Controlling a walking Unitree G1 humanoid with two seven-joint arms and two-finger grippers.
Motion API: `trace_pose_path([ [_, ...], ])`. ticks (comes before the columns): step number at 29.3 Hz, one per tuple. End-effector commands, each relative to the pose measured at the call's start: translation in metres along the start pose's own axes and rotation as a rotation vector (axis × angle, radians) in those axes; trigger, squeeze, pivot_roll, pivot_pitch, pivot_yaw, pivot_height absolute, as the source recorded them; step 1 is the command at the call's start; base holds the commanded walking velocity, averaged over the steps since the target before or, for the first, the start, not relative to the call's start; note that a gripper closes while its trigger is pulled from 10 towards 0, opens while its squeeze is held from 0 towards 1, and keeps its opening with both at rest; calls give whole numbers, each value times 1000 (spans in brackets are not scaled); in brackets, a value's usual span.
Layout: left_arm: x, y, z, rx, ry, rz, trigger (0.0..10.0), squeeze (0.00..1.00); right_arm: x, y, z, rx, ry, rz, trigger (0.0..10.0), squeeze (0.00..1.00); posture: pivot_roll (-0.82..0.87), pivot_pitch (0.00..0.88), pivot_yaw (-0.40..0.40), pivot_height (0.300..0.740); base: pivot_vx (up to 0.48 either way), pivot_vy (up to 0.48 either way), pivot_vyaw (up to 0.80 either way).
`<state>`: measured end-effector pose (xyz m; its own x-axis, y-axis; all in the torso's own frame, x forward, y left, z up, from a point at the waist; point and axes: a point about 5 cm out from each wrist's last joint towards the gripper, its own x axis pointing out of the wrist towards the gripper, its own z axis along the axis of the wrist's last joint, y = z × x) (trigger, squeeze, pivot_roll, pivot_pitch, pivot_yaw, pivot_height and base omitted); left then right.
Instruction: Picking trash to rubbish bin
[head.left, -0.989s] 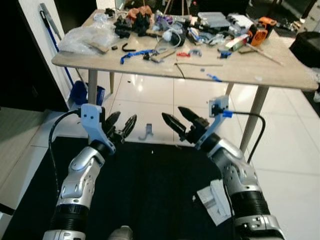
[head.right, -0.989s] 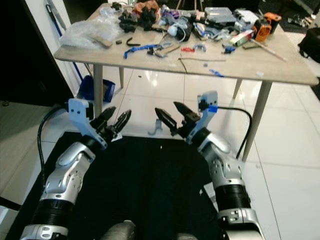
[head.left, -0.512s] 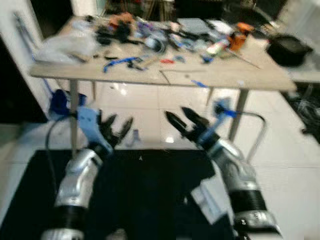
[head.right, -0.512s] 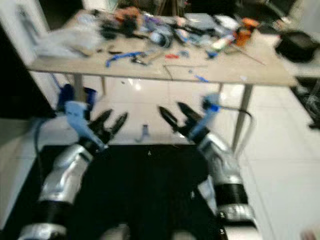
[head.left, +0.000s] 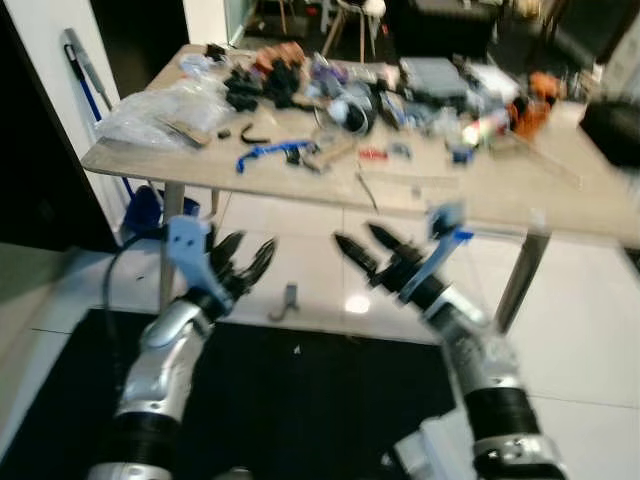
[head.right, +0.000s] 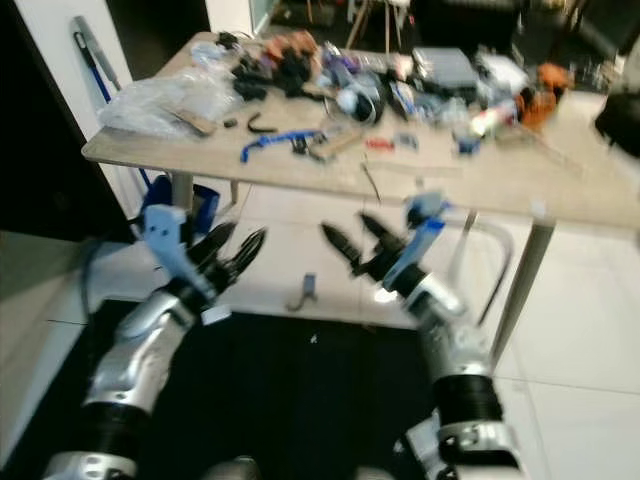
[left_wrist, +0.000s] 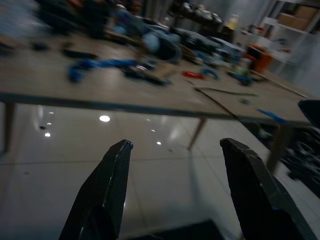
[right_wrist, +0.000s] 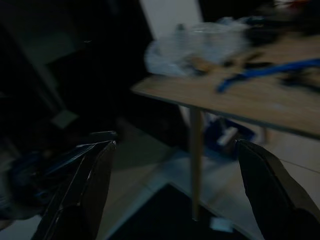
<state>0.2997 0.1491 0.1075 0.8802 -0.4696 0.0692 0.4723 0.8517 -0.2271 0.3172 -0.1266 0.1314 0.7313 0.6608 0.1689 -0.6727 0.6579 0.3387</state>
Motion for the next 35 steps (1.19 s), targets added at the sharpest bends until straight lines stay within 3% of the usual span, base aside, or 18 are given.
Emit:
trace_pose_path([
  [1, 0, -2, -3, 1, 8, -9, 10000, 0, -4, -5, 0, 8, 1, -19, 10000, 0, 2, 0, -44, 740, 394, 0, 794],
  [20, 0, -3, -4, 19, 3, -22, 10000, 0, -5, -9, -2, 43, 8, -35, 10000, 0, -4, 0, -46, 740, 398, 0, 66],
  [27, -1, -5, -3, 31, -2, -39, 10000, 0, -5, -9, -3, 44, 10, -39, 10000, 0, -3, 0, -46, 740, 405, 0, -704],
  [35, -1, -8, -2, 36, -8, -60, 10000, 0, -6, -10, -1, 35, -3, -46, 10000, 0, -7, 0, -46, 740, 403, 0, 0],
])
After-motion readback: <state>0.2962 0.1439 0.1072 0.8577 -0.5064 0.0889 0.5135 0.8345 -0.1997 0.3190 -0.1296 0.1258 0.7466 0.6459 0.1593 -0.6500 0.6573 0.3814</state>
